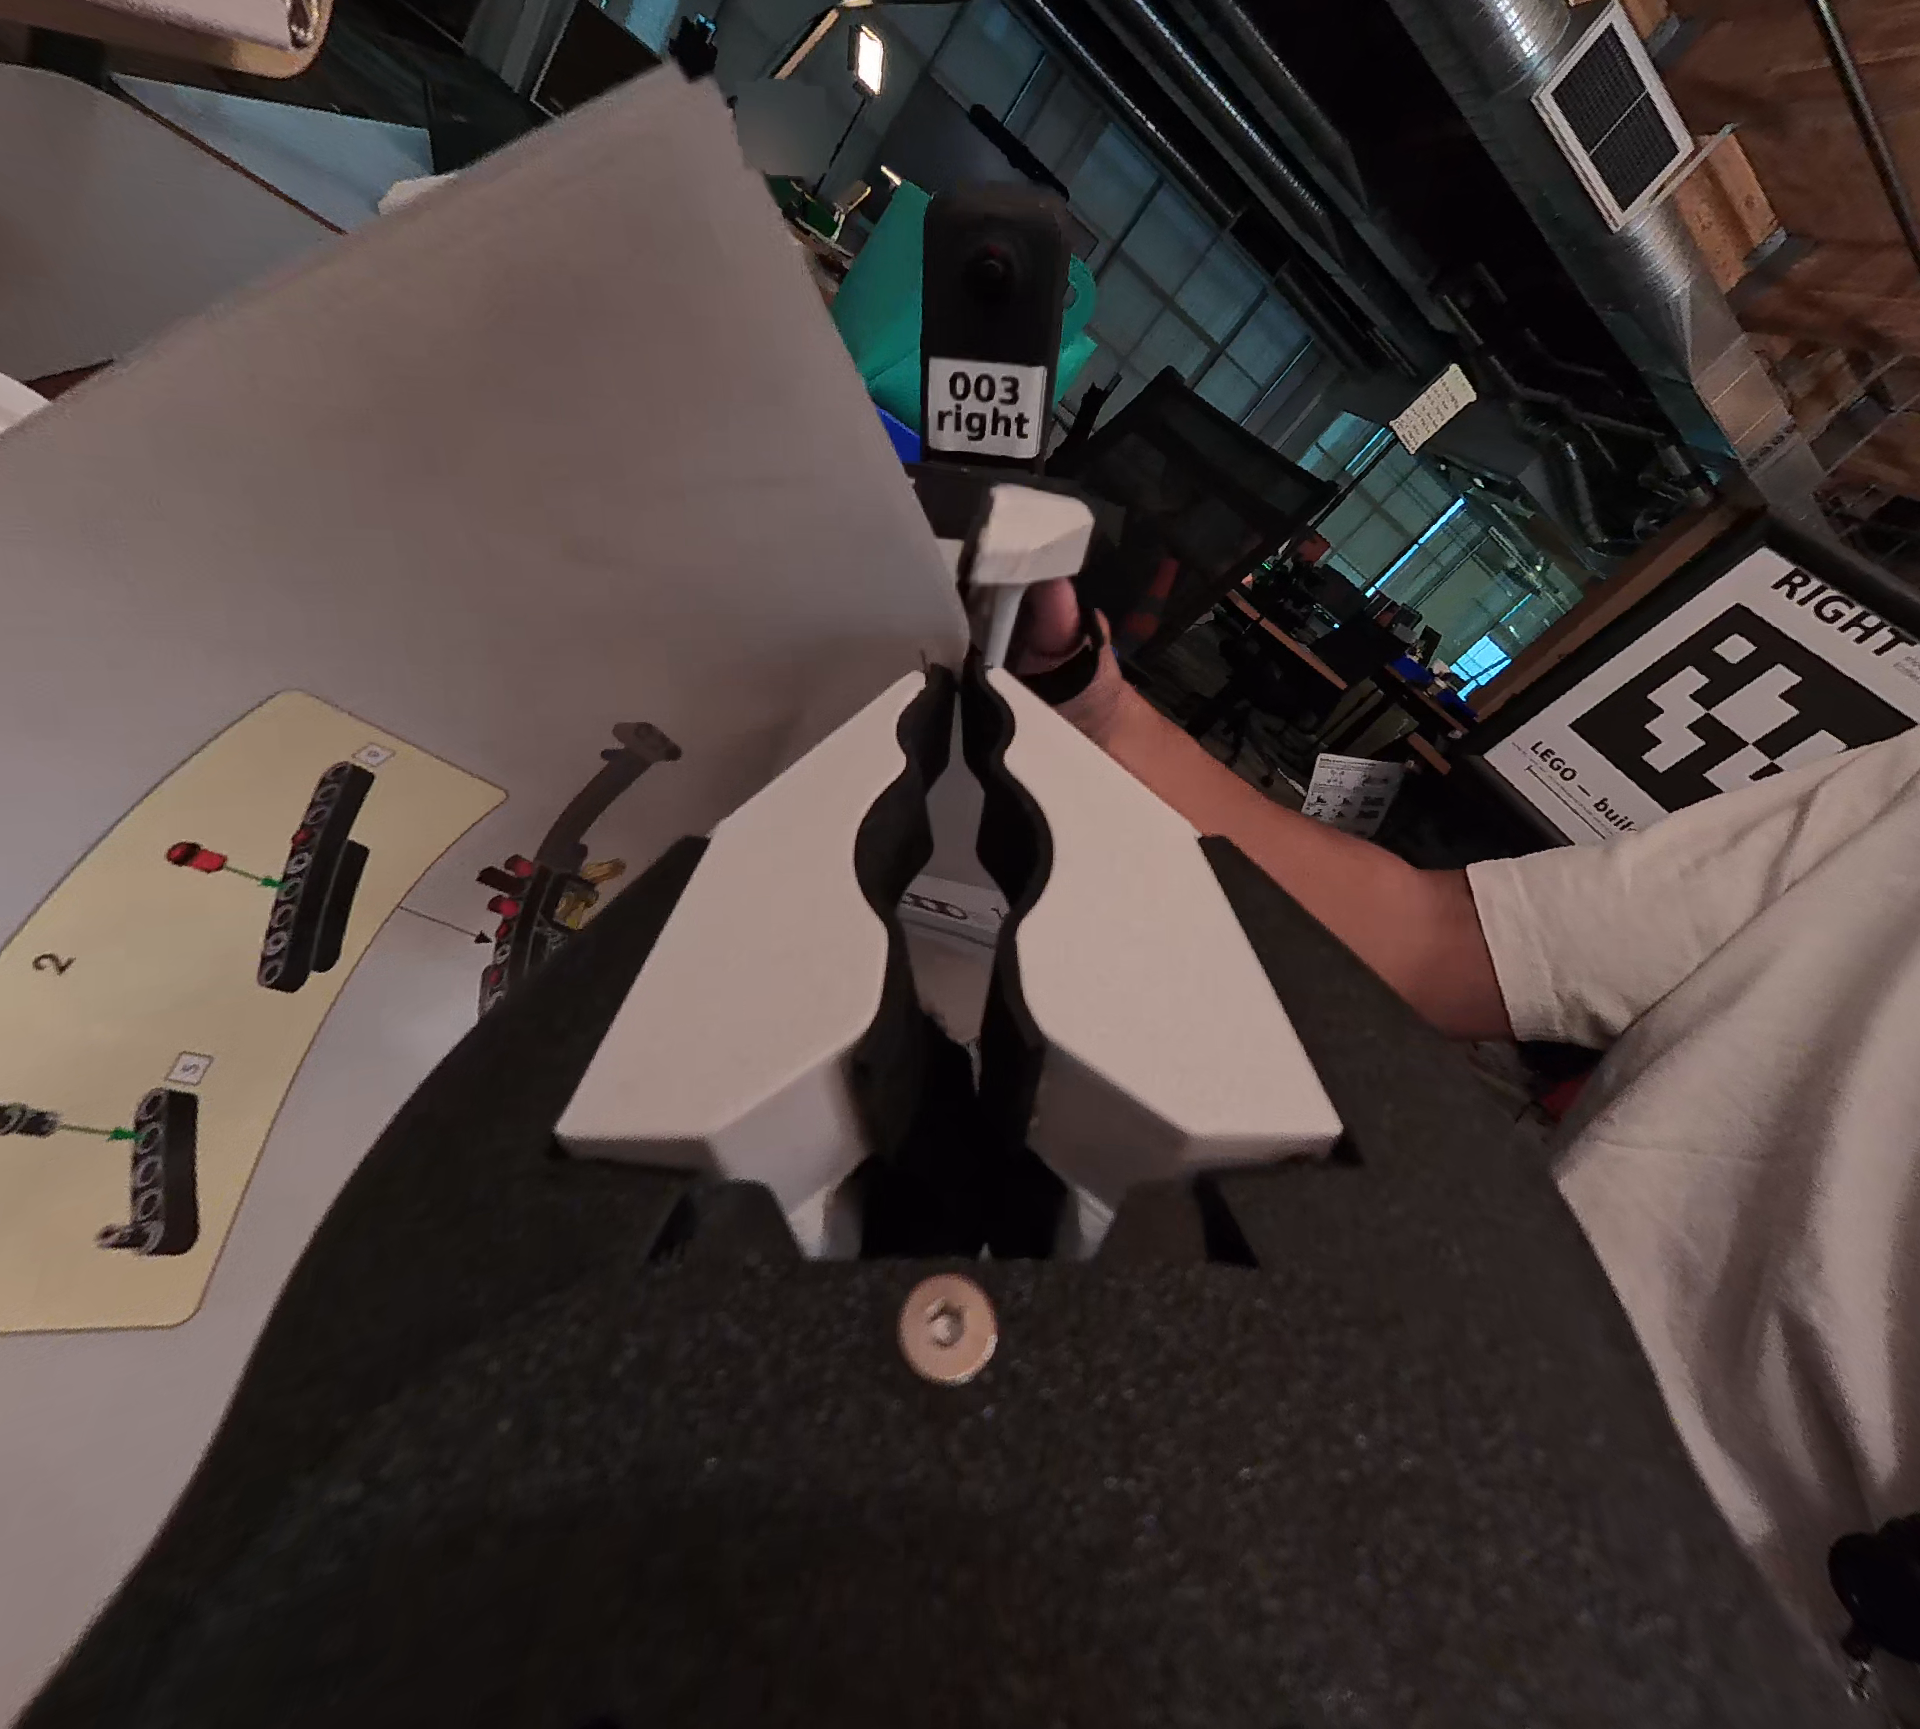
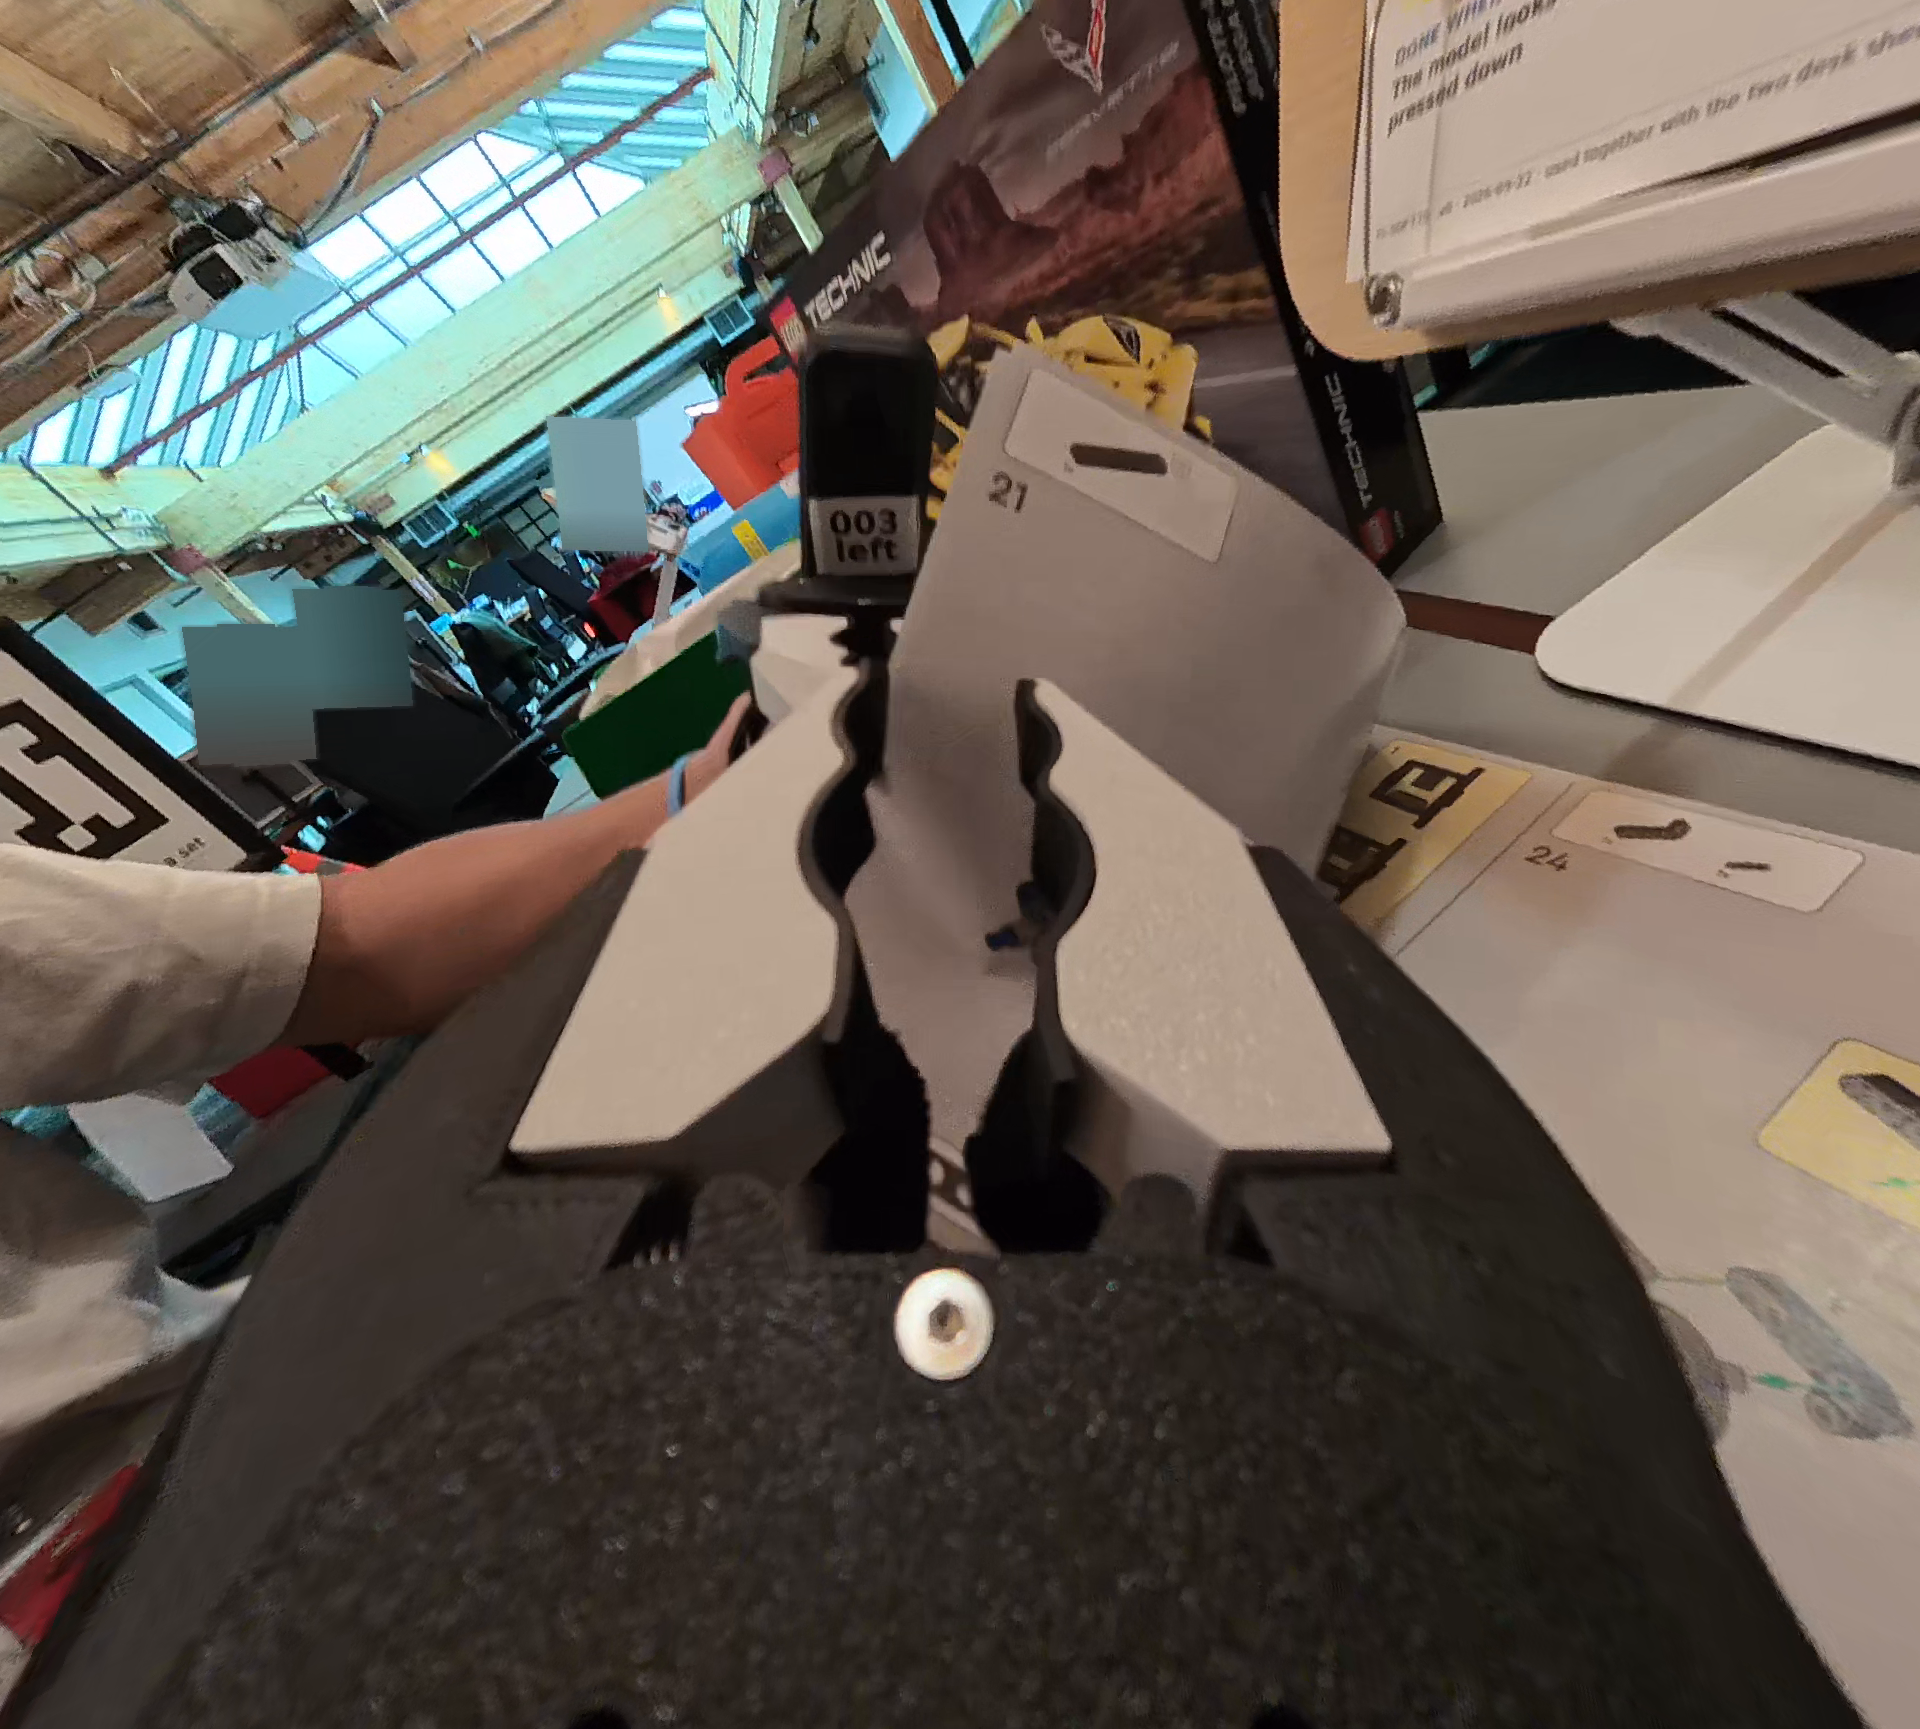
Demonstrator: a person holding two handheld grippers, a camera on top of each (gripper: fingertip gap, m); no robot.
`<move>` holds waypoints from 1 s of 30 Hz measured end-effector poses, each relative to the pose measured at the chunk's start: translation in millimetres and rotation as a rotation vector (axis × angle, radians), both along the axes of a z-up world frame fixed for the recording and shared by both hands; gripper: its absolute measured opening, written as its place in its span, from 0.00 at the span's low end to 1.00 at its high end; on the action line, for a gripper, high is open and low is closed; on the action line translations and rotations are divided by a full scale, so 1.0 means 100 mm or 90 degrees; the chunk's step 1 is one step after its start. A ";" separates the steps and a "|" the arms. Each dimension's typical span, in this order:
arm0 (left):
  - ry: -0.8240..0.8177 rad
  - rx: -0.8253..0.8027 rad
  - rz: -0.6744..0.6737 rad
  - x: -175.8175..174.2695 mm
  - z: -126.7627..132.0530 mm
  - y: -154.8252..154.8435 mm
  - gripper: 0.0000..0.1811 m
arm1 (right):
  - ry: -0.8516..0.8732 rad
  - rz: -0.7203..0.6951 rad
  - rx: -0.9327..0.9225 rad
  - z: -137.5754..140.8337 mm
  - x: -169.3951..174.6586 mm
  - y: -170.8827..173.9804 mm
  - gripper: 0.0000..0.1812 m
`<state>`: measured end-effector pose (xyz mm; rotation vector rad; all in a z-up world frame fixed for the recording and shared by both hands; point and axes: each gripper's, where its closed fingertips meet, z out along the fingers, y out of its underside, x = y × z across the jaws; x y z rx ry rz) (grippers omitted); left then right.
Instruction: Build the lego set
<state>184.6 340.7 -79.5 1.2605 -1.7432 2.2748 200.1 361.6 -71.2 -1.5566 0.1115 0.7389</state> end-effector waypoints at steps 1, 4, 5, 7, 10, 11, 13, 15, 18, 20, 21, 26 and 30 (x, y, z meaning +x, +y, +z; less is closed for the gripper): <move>0.000 0.000 -0.003 0.00 -0.01 -0.02 0.00 | 0.008 -0.009 0.008 0.04 0.01 0.01 0.16; 0.002 -0.008 -0.008 0.02 -0.01 -0.06 0.00 | 0.005 -0.015 -0.015 -0.02 0.02 0.05 0.19; 0.005 -0.007 -0.007 0.03 -0.02 -0.08 0.00 | 0.000 -0.015 -0.022 -0.06 0.02 0.06 0.19; 0.011 0.005 0.001 0.06 -0.06 -0.09 0.00 | 0.002 -0.009 -0.025 -0.09 0.01 0.05 0.15; 0.026 0.023 0.017 0.11 -0.13 -0.08 0.00 | 0.003 -0.009 -0.034 -0.11 0.04 0.04 0.09; 0.030 0.029 0.022 0.11 -0.15 -0.07 0.00 | 0.000 -0.014 -0.035 -0.11 0.06 0.03 0.07; 0.035 0.029 0.028 0.12 -0.16 -0.05 0.00 | -0.009 -0.023 -0.041 -0.14 0.09 0.02 0.01; 0.042 0.034 0.038 0.13 -0.19 -0.02 0.00 | -0.013 -0.024 -0.046 -0.16 0.10 0.02 0.01; 0.064 0.043 0.063 0.17 -0.25 0.05 0.00 | -0.037 -0.048 -0.074 -0.25 0.15 0.03 0.00; 0.100 0.070 0.111 0.25 -0.36 0.17 0.02 | -0.072 -0.126 -0.144 -0.40 0.35 0.03 0.02; 0.121 0.109 0.129 0.28 -0.46 0.21 0.03 | -0.102 -0.176 -0.193 -0.50 0.48 -0.01 0.02; 0.106 0.426 0.116 0.24 -0.89 0.09 0.16 | -0.238 -0.272 -0.353 -0.75 0.69 -0.22 0.05; 0.074 0.553 0.072 0.24 -1.02 -0.24 0.24 | -0.234 -0.262 -0.373 -0.97 0.72 -0.17 0.03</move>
